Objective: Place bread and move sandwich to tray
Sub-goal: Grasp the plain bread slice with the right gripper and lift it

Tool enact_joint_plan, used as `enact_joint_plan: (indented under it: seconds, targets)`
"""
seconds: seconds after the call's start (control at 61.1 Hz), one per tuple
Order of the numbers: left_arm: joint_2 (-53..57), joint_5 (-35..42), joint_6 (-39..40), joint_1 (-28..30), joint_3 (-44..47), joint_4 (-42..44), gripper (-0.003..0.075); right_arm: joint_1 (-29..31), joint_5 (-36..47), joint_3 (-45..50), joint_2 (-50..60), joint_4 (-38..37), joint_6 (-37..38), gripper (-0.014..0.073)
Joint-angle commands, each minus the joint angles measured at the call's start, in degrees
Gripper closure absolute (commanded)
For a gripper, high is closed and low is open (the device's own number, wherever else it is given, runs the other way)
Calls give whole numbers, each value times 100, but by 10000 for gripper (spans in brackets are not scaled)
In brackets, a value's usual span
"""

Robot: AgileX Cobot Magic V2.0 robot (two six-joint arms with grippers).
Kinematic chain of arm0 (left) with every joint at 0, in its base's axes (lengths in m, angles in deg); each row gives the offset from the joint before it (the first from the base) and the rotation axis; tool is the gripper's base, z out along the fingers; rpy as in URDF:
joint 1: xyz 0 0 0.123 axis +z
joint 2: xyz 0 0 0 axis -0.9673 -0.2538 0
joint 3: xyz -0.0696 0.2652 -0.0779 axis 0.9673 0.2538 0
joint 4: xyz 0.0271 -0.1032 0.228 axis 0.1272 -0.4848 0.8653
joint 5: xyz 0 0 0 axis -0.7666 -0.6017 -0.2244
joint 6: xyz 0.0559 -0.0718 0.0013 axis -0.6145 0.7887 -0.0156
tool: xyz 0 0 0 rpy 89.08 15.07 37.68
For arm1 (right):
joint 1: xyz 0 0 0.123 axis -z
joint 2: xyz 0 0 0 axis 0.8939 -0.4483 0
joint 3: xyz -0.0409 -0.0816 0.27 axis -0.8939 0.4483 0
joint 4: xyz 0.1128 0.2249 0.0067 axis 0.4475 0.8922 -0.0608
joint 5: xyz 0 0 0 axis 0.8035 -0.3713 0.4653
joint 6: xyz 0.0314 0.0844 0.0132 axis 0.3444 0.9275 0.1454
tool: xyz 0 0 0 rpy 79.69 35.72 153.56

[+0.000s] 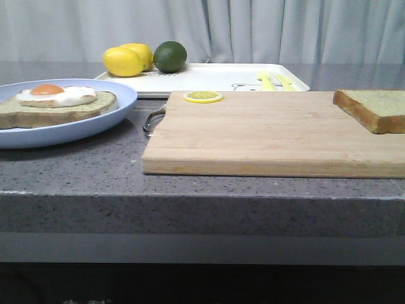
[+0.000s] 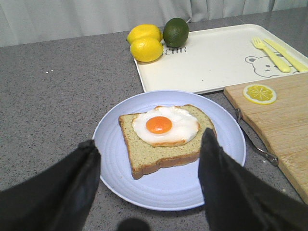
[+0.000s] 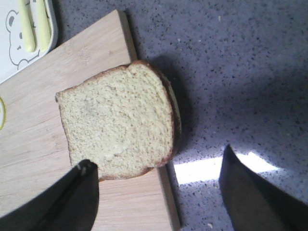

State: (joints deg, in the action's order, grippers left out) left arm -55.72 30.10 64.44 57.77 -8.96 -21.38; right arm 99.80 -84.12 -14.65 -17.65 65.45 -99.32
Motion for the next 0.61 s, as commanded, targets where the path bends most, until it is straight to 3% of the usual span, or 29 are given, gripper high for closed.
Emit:
enact_joint_plan:
  seconds: [0.0,0.246,0.589]
  targets:
    - [-43,400,3,-44,-164,21,283,37,-523,-188,-103,412,-222,53]
    - [-43,400,3,-44,-164,21,283,-283,-596,-188,-613,777,-941,53]
    - [-43,400,3,-44,-164,21,283,-657,-575,-188,-1075,759,-1217,53]
